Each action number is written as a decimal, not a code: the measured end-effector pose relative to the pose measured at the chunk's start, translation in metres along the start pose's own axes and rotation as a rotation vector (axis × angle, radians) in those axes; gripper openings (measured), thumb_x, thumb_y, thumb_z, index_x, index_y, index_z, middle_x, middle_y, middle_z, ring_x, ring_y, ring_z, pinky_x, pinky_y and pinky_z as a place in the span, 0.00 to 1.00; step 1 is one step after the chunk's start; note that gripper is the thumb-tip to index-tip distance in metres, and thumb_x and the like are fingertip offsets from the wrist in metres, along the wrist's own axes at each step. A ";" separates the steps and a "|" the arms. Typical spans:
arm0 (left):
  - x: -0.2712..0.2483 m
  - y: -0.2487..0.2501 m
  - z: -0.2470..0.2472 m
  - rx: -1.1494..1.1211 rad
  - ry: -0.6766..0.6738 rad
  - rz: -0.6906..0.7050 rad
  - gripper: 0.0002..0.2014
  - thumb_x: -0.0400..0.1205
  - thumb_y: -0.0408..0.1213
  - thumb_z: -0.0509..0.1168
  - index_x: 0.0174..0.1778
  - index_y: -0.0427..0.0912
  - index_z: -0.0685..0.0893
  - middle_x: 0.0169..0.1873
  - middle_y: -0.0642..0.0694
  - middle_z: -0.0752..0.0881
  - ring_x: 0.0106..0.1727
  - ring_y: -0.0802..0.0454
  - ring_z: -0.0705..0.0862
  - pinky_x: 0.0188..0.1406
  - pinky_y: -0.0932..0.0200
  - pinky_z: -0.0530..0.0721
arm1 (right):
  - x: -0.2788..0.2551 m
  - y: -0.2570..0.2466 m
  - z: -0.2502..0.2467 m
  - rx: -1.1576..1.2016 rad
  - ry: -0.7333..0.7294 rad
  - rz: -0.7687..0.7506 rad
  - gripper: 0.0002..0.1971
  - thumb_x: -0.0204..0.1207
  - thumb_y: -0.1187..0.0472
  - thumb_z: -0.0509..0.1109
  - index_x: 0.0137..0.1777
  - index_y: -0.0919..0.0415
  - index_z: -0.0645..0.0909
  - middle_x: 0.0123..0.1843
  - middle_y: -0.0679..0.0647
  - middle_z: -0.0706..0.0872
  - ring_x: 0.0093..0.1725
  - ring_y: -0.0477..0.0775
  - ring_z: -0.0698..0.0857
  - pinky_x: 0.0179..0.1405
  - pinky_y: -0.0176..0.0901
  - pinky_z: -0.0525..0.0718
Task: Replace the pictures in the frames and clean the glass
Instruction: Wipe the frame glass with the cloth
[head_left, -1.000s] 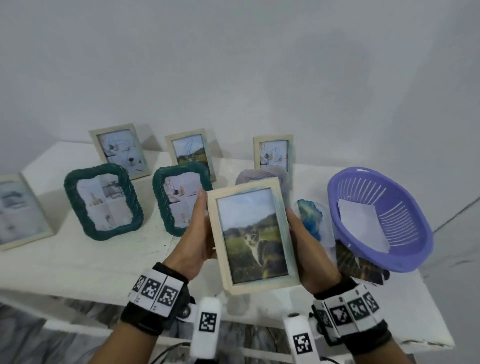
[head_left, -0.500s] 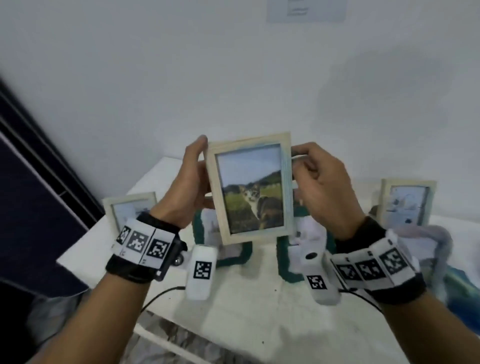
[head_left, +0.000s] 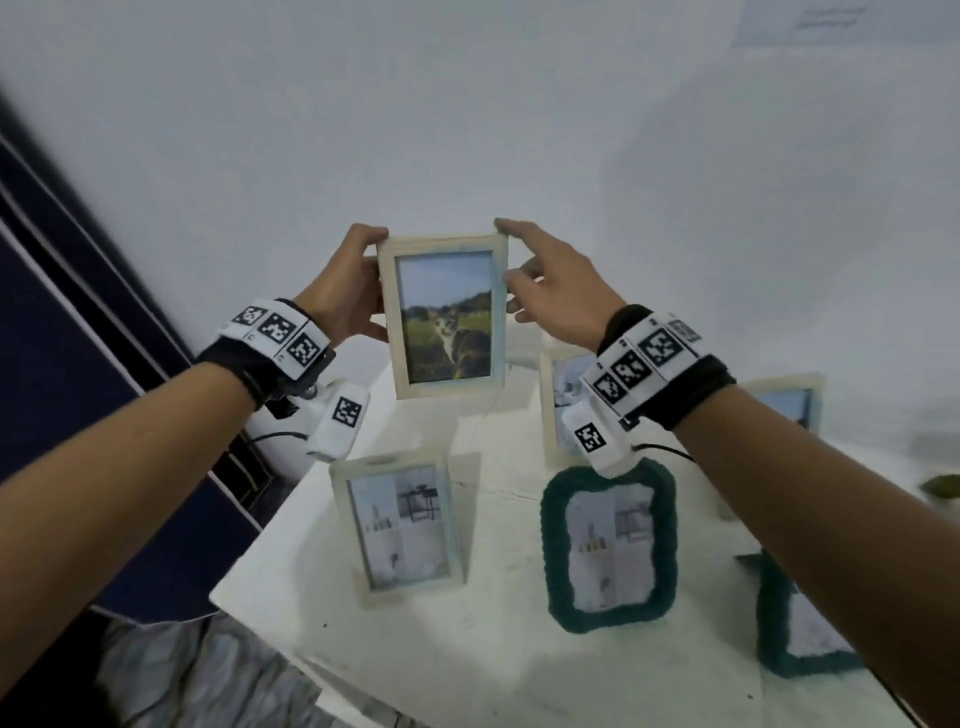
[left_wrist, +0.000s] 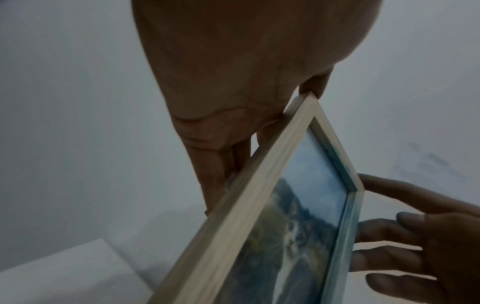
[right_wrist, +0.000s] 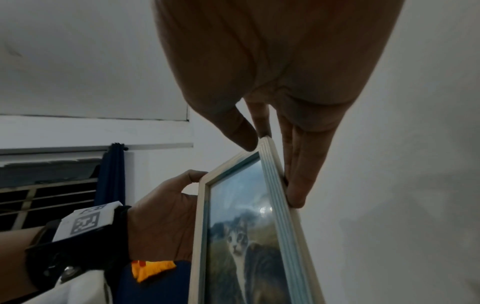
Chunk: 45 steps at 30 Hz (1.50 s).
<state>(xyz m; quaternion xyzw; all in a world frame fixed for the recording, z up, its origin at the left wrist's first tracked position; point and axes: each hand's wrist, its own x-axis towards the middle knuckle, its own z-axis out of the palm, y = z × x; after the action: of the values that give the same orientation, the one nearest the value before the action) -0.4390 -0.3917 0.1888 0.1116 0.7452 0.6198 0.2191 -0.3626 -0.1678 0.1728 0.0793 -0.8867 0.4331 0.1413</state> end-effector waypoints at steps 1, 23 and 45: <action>0.009 -0.008 -0.009 -0.004 -0.015 -0.024 0.31 0.85 0.59 0.43 0.65 0.41 0.80 0.57 0.35 0.82 0.55 0.40 0.82 0.56 0.40 0.81 | 0.009 0.004 0.008 -0.011 -0.045 0.025 0.26 0.82 0.59 0.58 0.80 0.48 0.62 0.46 0.60 0.88 0.45 0.54 0.89 0.54 0.56 0.87; 0.110 -0.162 -0.067 -0.248 -0.076 -0.319 0.28 0.83 0.57 0.48 0.66 0.41 0.80 0.55 0.36 0.82 0.49 0.43 0.83 0.47 0.46 0.83 | 0.081 0.074 0.121 -0.202 -0.473 0.373 0.27 0.85 0.61 0.56 0.83 0.57 0.56 0.79 0.60 0.69 0.70 0.62 0.76 0.67 0.51 0.76; 0.104 -0.091 -0.086 0.438 0.342 0.257 0.11 0.85 0.50 0.64 0.56 0.48 0.84 0.60 0.45 0.85 0.58 0.48 0.84 0.59 0.42 0.85 | 0.081 0.068 0.050 -0.153 -0.238 0.303 0.27 0.81 0.61 0.61 0.80 0.55 0.64 0.65 0.61 0.83 0.64 0.61 0.82 0.69 0.57 0.78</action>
<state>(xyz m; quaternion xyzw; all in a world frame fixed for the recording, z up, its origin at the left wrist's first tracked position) -0.5606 -0.4408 0.0921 0.1437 0.8669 0.4769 -0.0192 -0.4661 -0.1671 0.1193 -0.0153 -0.9293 0.3681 -0.0258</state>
